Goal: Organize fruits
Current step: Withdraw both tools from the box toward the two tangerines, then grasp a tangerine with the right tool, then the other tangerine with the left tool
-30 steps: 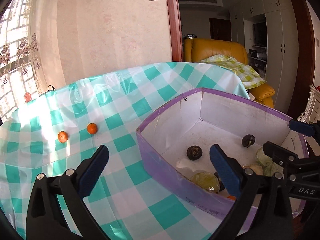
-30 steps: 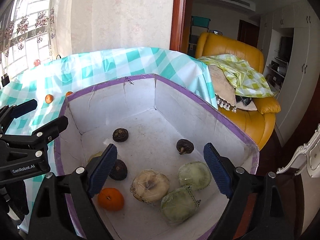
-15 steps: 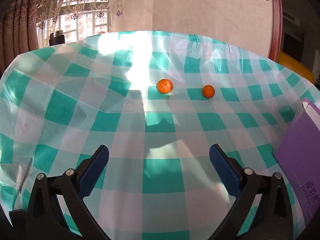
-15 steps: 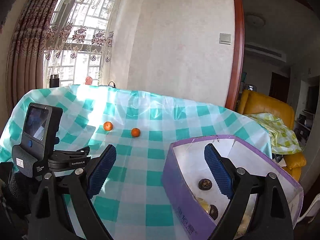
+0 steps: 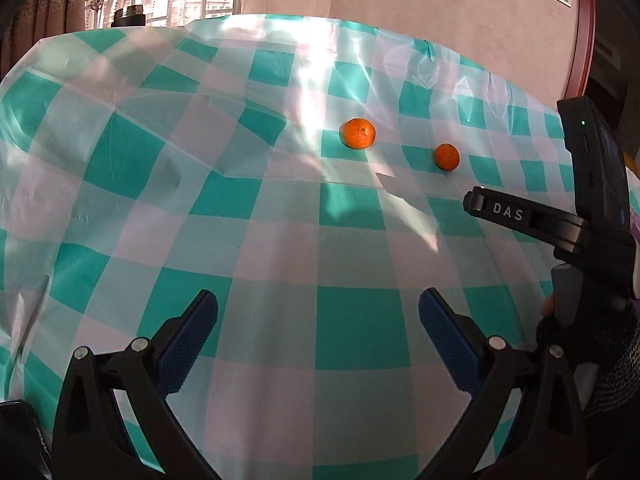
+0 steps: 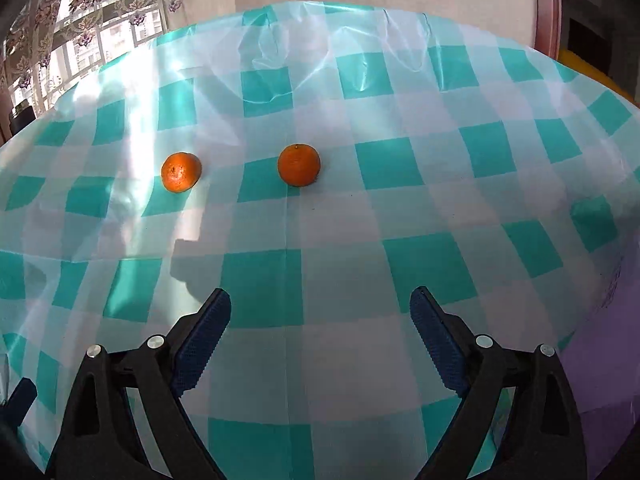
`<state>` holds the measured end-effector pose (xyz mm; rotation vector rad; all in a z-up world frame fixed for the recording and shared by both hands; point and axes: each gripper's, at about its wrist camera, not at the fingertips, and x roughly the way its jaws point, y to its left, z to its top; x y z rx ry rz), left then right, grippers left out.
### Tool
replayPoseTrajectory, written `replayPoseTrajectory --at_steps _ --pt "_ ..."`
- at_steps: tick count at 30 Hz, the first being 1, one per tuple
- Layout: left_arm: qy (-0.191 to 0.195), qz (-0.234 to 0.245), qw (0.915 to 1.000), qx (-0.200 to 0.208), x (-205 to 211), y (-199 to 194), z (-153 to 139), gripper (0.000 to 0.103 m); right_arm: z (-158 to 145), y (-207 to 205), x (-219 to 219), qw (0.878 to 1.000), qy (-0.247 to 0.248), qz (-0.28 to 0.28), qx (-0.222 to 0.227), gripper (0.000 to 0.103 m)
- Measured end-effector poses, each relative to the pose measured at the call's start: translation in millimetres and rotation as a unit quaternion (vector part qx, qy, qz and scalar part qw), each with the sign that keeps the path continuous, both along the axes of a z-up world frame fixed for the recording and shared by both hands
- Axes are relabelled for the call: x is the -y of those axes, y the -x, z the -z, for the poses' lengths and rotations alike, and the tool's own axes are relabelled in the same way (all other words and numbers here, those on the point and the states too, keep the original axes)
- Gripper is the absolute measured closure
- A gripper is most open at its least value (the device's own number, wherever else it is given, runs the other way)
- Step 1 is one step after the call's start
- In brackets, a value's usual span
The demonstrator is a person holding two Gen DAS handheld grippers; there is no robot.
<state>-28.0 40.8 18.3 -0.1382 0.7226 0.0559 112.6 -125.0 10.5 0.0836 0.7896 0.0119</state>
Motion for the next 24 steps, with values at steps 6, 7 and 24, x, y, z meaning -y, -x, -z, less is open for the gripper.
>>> replayPoseTrajectory --at_steps 6,7,24 --pt "0.014 -0.002 0.9999 0.0 -2.8 0.8 1.8 0.002 0.8 -71.1 -6.9 0.999 -0.016 0.027 -0.019 0.015" --pt "0.015 -0.001 0.9999 0.0 -3.3 0.9 1.9 0.002 0.7 -79.5 -9.9 0.999 -0.012 0.027 -0.02 0.015" --pt "0.043 -0.003 0.9982 -0.043 -11.6 -10.8 7.0 0.002 0.2 -97.3 -26.8 1.0 0.002 0.012 -0.027 0.068"
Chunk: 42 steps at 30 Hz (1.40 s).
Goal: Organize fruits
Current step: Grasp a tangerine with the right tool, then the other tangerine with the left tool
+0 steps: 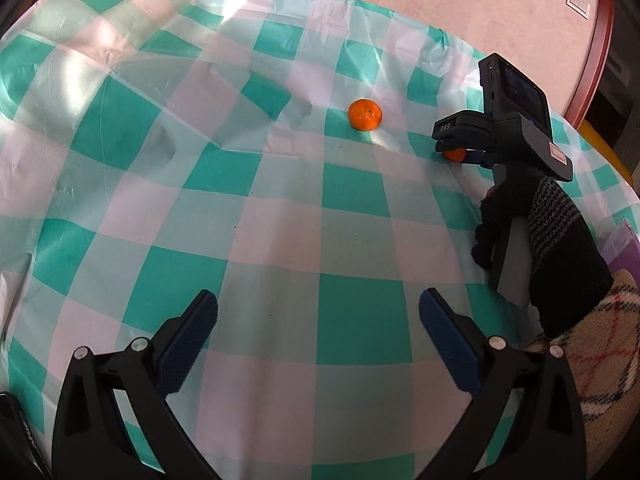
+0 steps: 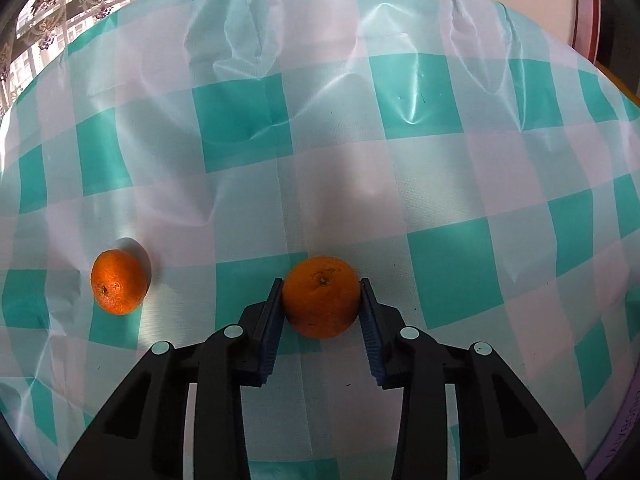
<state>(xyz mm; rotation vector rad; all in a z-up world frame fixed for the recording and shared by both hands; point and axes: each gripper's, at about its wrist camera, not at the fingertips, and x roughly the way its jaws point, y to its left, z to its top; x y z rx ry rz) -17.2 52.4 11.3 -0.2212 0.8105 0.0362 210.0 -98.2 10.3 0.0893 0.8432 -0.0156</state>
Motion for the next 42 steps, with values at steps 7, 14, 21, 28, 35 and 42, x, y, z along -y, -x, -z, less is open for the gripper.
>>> replayPoseTrajectory --at_steps 7,14,21,28,35,42 --pt "-0.047 -0.014 0.9981 -0.037 3.0 -69.8 -8.8 0.002 -7.7 8.1 17.1 1.0 -0.031 -0.003 0.004 0.068" --pt "-0.078 -0.024 0.9966 -0.005 20.3 -164.2 -16.0 0.002 -9.1 3.5 51.9 0.999 -0.049 -0.002 0.006 0.068" --pt "-0.103 -0.026 0.9942 -0.011 31.3 -219.4 -12.4 0.003 -12.0 3.6 50.6 0.999 -0.046 -0.002 0.005 0.068" --pt "-0.106 -0.023 0.9937 -0.028 33.1 -244.8 -11.0 0.007 -15.2 6.0 59.1 0.999 -0.047 -0.002 0.005 0.068" --pt "-0.08 -0.01 0.9962 -0.034 25.2 -250.0 -9.6 0.013 -18.6 7.5 55.9 0.999 -0.044 -0.002 0.004 0.068" --pt "-0.086 0.009 0.9958 -0.03 25.9 -258.6 -10.0 0.028 -17.5 5.2 56.2 0.999 -0.043 -0.002 0.004 0.067"
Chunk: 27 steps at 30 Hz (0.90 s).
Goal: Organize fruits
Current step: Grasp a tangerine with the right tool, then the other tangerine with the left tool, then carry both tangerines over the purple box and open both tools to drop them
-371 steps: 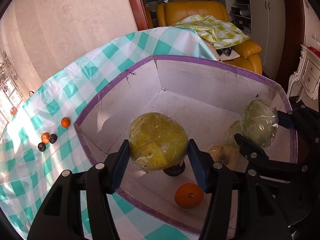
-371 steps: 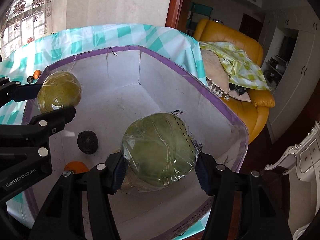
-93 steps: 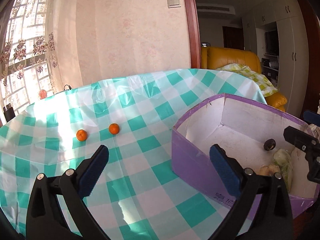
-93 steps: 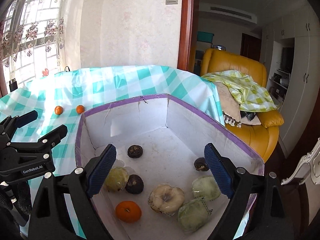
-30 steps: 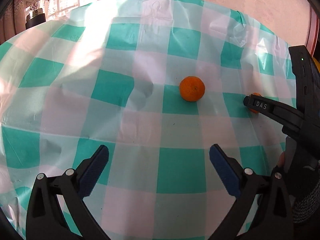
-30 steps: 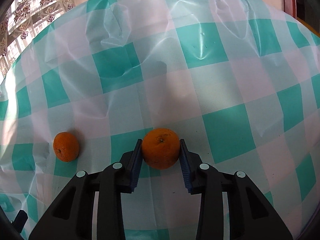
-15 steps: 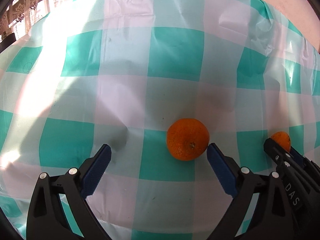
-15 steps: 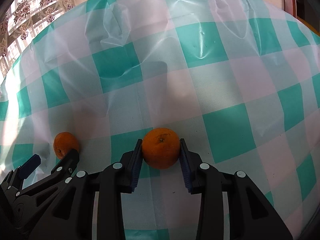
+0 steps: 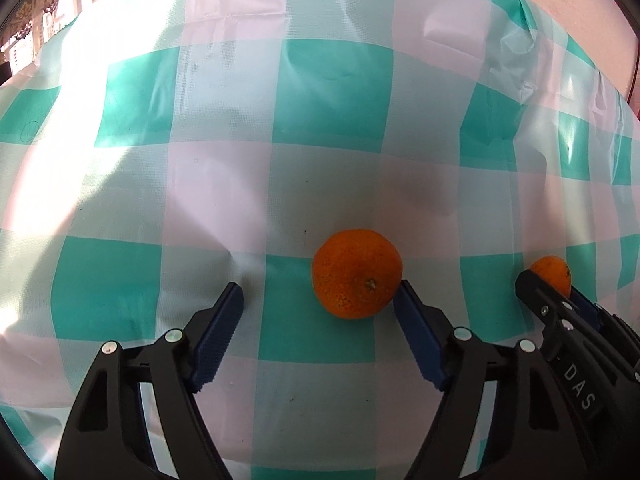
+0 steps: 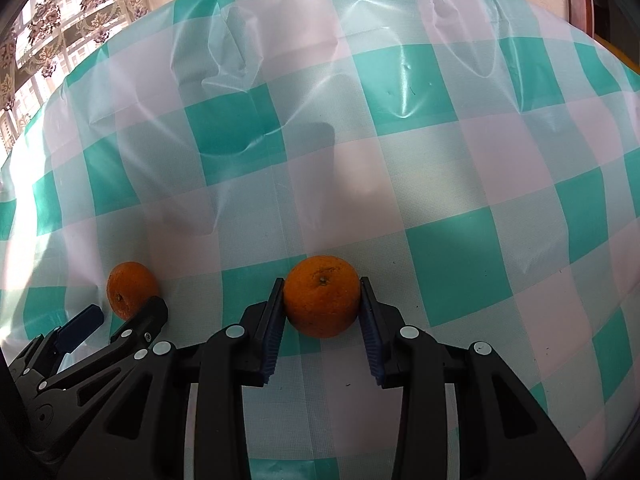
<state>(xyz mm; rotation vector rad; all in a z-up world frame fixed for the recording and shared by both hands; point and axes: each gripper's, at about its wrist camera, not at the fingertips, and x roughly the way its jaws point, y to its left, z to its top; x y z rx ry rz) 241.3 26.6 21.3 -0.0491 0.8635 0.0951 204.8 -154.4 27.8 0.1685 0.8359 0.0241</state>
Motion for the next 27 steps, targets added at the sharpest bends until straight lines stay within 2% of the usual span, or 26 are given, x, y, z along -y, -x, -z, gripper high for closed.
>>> replayPoseTrajectory --at_steps 3,4,6,7,12,16,19,23,27 --pt "-0.006 -0.005 1.0 0.003 -0.3 -7.0 -2.2 0.033 0.5 -1.2 -4.1 1.0 0.002 0.0 0.0 0.067" --pt "-0.008 -0.006 0.9999 0.004 8.2 -11.4 -3.5 0.039 0.4 -1.4 -4.0 1.0 0.002 0.0 0.0 0.067" --pt "-0.009 0.003 0.9999 0.009 10.6 -12.4 -6.1 0.058 0.5 -2.2 -5.3 1.0 0.002 0.0 0.0 0.067" --pt "-0.008 0.005 0.9999 0.013 11.0 -12.0 -7.4 0.063 0.4 -2.2 -4.8 1.0 0.002 0.0 0.0 0.067" --pt "0.047 -0.012 0.9983 0.031 -7.0 12.7 -15.7 0.064 7.6 -5.1 -6.2 1.0 -0.006 -0.001 0.0 0.067" --pt "0.097 -0.031 0.9926 0.066 -36.0 75.9 -28.7 0.064 9.0 -4.9 -3.4 1.0 -0.01 -0.001 0.001 0.067" --pt "0.118 -0.053 0.9893 0.066 -42.4 131.8 -27.1 0.064 9.9 -4.3 -2.5 1.0 -0.013 -0.002 0.001 0.067" --pt "0.123 -0.087 0.9855 0.079 -57.0 209.3 -11.2 0.064 10.8 -3.9 -1.4 1.0 -0.017 -0.001 0.002 0.068" --pt "0.121 -0.087 0.9842 0.096 -62.9 252.7 2.6 0.064 11.7 -3.3 -1.5 1.0 -0.017 0.0 0.002 0.068"
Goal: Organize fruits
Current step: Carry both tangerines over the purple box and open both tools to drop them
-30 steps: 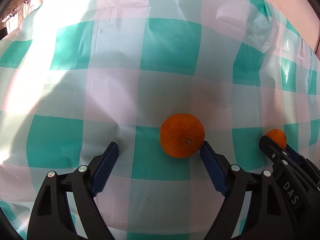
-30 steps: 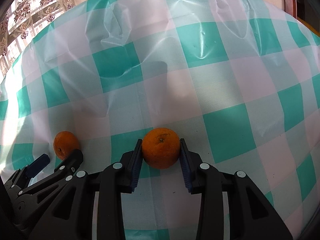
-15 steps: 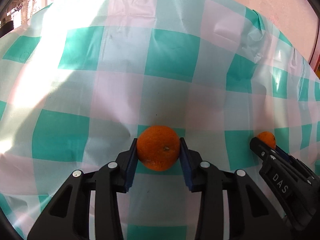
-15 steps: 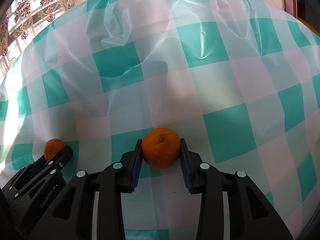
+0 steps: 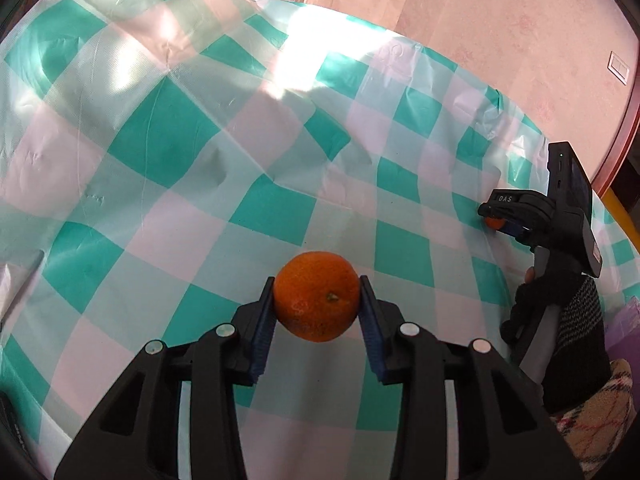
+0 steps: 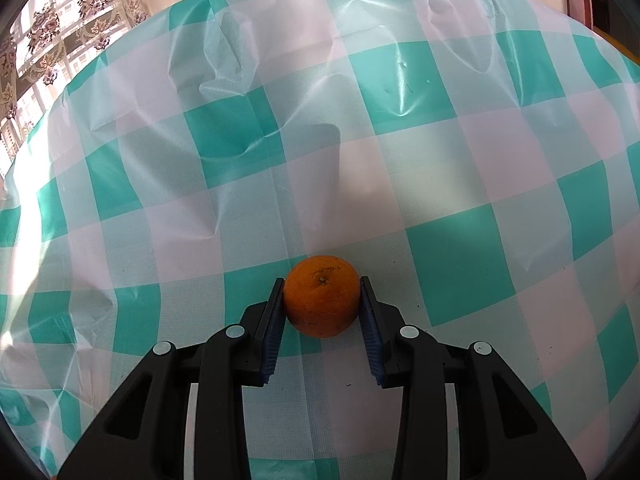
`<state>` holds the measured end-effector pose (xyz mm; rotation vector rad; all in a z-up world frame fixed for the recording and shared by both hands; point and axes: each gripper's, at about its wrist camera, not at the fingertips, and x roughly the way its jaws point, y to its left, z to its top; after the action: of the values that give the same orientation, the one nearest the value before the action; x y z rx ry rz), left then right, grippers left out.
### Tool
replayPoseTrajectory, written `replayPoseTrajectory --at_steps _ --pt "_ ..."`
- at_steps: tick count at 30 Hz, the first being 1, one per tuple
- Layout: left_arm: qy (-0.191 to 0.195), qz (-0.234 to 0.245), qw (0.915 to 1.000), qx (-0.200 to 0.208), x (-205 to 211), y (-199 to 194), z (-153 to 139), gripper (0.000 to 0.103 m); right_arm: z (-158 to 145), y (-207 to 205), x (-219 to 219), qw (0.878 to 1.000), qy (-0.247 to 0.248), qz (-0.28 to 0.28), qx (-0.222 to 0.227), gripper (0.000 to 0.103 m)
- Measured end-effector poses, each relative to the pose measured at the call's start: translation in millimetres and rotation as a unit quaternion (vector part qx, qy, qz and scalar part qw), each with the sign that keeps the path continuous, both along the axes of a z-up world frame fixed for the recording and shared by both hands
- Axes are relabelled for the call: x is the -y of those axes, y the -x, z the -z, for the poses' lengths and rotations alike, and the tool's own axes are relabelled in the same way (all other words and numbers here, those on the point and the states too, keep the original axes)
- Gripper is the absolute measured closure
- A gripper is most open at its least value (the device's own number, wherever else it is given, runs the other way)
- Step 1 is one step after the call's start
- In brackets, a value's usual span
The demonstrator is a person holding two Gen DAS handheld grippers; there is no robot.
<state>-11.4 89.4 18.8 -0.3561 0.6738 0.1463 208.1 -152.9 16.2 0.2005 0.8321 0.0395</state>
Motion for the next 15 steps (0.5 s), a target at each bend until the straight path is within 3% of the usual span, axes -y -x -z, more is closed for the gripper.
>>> replayPoseTrajectory --at_steps 3,9,13,15 --pt "-0.005 0.011 0.9999 0.011 5.9 0.1 -1.0 0.064 1.6 -0.2 -0.1 1.0 0.0 0.0 0.0 0.068" --pt "0.026 0.009 0.9995 0.015 -3.6 -1.5 2.6 0.064 2.6 4.6 2.8 0.999 -0.031 -0.019 0.007 0.068" --pt "0.025 0.005 0.9996 0.013 -2.9 -2.2 3.0 0.064 -2.7 36.8 -34.6 0.996 0.029 -0.078 0.021 0.068" --pt "0.027 0.0 0.9995 0.014 -4.2 -1.2 3.1 0.064 -3.4 59.9 -46.1 0.995 0.03 -0.09 0.026 0.068"
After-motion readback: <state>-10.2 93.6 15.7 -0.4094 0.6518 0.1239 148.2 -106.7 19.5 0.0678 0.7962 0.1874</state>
